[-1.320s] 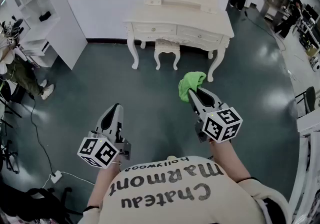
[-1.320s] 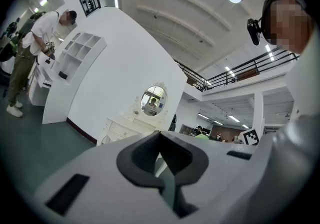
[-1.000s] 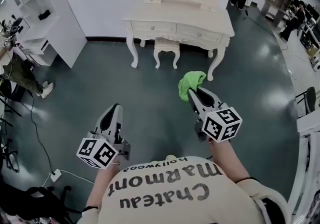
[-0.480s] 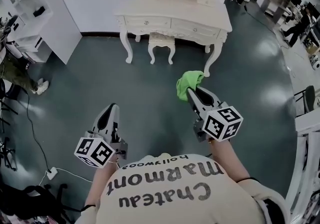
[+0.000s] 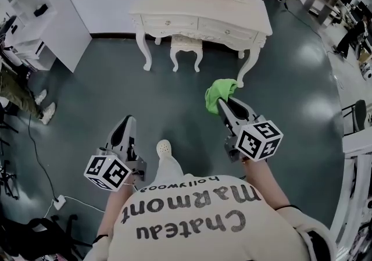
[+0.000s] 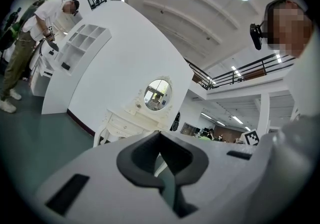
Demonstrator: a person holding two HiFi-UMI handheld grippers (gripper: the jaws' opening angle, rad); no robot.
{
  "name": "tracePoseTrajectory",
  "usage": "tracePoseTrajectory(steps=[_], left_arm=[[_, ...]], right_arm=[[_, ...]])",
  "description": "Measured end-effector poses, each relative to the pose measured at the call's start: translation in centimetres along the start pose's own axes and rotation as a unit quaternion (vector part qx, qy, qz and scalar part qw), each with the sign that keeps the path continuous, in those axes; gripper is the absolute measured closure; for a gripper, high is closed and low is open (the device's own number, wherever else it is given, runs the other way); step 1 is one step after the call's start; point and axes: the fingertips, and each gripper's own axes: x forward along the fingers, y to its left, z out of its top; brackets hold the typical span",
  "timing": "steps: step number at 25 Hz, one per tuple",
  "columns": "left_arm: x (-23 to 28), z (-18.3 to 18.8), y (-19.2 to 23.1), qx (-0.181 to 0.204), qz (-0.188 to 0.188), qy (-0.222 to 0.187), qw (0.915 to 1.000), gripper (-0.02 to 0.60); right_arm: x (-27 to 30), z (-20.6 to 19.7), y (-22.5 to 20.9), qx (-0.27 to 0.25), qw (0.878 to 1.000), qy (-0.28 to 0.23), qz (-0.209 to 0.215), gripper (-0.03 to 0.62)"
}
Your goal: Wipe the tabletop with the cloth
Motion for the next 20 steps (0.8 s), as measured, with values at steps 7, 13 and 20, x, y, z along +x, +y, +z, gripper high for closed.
tracePoseTrajectory(steps=[7,13,20], left_arm=[[6.7,2.9,3.4,0.009,-0.033,0.013,0.9993,0.574],[12.5,7.0,7.4,0.004,-0.055,0.007,0.9984,0.573],[16.9,11.3,10.6,0.031,-0.088,0.012,0.9956,0.573]], right_arm=[[5.8,2.2,-2.3,0.016,0.999,-0.012,-0.025,0.526],[12.3,4.8,-1.9,0.011,1.000,-0.010,-0.025,0.526],[19.1,8.0,-1.6,0.003,1.000,-0.017,-0.025,0.526]])
